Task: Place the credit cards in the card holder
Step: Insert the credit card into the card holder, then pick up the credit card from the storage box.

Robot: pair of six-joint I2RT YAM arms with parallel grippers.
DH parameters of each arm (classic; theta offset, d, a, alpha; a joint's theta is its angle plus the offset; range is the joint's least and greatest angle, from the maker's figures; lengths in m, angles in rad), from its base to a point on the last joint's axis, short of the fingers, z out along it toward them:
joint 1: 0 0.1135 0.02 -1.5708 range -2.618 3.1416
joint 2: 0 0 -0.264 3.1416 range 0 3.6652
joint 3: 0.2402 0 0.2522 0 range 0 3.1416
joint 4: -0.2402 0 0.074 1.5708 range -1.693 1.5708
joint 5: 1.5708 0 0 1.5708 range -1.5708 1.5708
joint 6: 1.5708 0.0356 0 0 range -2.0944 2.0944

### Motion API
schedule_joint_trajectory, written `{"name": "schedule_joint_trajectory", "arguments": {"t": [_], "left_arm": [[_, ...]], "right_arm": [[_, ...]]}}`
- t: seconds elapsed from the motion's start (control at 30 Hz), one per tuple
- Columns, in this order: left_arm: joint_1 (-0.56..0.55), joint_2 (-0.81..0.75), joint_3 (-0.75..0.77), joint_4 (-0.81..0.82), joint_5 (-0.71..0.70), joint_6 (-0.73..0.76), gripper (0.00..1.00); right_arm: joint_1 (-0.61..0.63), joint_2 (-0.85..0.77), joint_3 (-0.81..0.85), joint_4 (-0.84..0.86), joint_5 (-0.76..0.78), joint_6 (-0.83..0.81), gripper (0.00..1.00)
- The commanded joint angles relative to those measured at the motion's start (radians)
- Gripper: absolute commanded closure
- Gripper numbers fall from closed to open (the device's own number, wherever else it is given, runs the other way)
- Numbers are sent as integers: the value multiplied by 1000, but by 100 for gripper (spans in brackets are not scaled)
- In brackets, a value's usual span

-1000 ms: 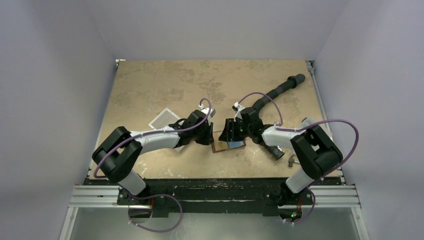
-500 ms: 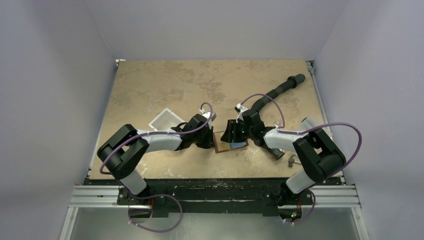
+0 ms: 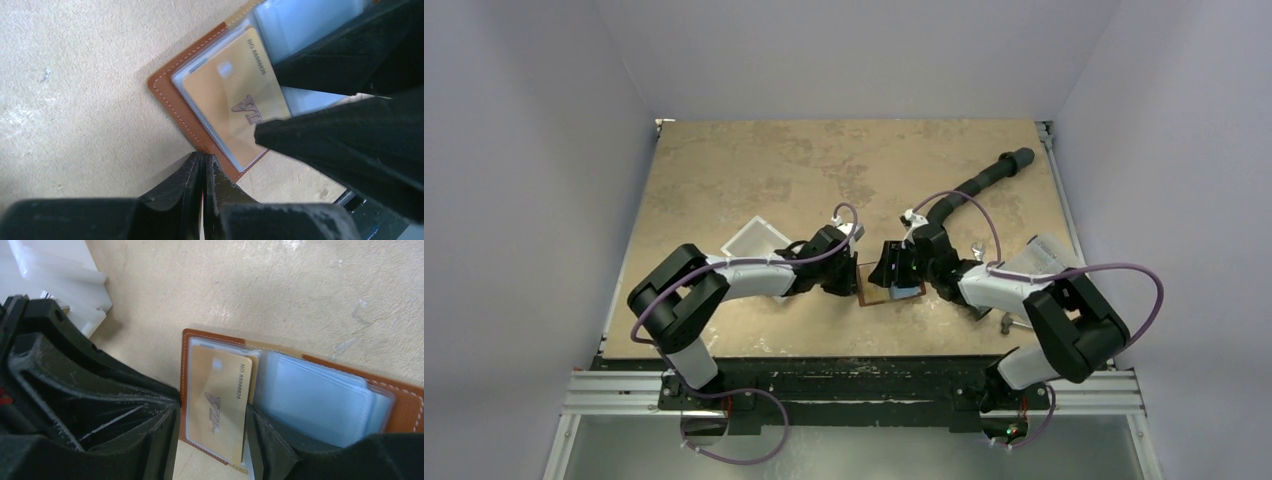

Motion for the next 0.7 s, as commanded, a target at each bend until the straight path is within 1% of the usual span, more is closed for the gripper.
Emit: {"name": "schedule_joint_trajectory", "arguments": {"t": [0.0,0.07,0.17,0.3,0.43,0.47,0.57,0.67], "left_arm": [[-6,-52,47,-90,-46,54,90],[-2,-109,50,-129,-35,83,83],[12,-227,42,-183,-22,105,67],[78,-393,55,-288,8,143,53],[195,-521,118,-459,-7,236,44],[217,-541,139,-502,-40,268,42],[236,-558,183,-617,-215,339,34],[258,-531,179,-663,-307,377,28]], "right_arm": [[24,-75,21,-65,22,-22,38],[22,-111,30,-106,62,-51,31],[19,-160,54,-163,107,-92,23],[18,-200,64,-186,108,-140,19],[18,-226,17,-117,62,-157,18],[18,-230,-5,-85,41,-156,18],[17,-224,-63,19,-15,-148,18],[12,-203,-95,76,-45,-140,18]]}}
